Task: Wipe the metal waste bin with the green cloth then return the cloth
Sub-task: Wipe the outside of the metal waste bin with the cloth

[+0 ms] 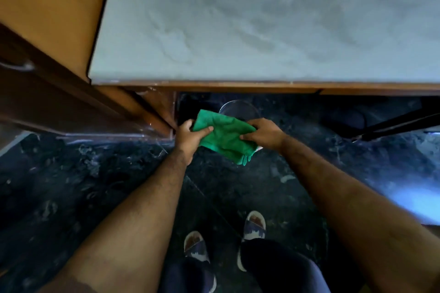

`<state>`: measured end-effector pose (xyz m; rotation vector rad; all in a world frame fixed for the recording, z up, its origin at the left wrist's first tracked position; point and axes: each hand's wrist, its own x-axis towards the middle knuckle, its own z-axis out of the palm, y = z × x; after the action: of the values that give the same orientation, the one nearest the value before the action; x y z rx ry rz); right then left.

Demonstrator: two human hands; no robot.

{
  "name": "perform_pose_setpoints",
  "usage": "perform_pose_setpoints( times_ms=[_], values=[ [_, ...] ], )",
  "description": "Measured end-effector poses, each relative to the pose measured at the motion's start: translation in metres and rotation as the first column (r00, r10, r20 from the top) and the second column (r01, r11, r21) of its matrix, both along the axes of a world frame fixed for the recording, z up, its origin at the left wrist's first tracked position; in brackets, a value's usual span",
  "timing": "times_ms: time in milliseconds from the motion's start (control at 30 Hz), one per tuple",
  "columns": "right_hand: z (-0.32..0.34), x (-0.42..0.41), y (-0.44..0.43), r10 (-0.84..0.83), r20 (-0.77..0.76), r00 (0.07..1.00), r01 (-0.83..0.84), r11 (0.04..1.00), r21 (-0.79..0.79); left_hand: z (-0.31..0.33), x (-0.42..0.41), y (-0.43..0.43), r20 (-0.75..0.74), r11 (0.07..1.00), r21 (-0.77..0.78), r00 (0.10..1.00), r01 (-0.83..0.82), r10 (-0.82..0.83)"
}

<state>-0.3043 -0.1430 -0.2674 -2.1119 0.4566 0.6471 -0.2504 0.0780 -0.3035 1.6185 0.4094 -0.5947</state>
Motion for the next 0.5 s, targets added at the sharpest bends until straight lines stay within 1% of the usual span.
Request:
perform_pose_setpoints(
  times_ms=[100, 133, 167, 200, 233, 300, 367, 433, 500],
  values=[
    [-0.069, -0.003, 0.035, -0.087, 0.093, 0.992, 0.089, 0.996, -0.019, -0.068, 0.005, 0.008, 0.022, 0.973, 0.186, 0.99, -0.14, 0.139],
    [-0.09, -0.003, 0.046, -0.079, 0.128, 0.989, 0.087, 0.995, -0.053, -0.087, 0.008, 0.01, -0.011, 0.963, 0.185, 0.979, -0.199, 0.204],
    [-0.109, -0.002, 0.057, -0.046, 0.163, 0.986, 0.062, 0.993, -0.096, -0.104, 0.008, 0.01, -0.054, 0.961, 0.137, 0.967, -0.238, 0.248],
    [-0.132, 0.0, 0.069, -0.014, 0.193, 0.981, 0.038, 0.992, -0.12, -0.125, 0.007, 0.009, -0.098, 0.967, 0.072, 0.963, -0.246, 0.252],
    [-0.161, 0.004, 0.081, 0.018, 0.228, 0.974, 0.012, 0.991, -0.132, -0.154, 0.007, 0.006, -0.116, 0.974, 0.011, 0.967, -0.226, 0.225],
    [-0.183, 0.008, 0.099, 0.073, 0.257, 0.964, -0.046, 0.993, -0.111, -0.182, 0.007, 0.001, -0.145, 0.974, -0.142, 0.977, -0.178, 0.157],
    [-0.215, 0.013, 0.117, 0.16, 0.308, 0.938, -0.135, 0.986, -0.1, -0.221, 0.006, -0.004, -0.191, 0.935, -0.278, 0.967, -0.219, 0.169],
    [-0.25, 0.018, 0.124, 0.221, 0.357, 0.907, -0.203, 0.975, -0.087, -0.263, 0.01, -0.003, -0.24, 0.881, -0.378, 0.949, -0.285, 0.204],
    [-0.276, 0.018, 0.116, 0.267, 0.378, 0.887, -0.268, 0.962, -0.051, -0.298, 0.018, 0.006, -0.277, 0.821, -0.485, 0.943, -0.302, 0.183]
  ],
)
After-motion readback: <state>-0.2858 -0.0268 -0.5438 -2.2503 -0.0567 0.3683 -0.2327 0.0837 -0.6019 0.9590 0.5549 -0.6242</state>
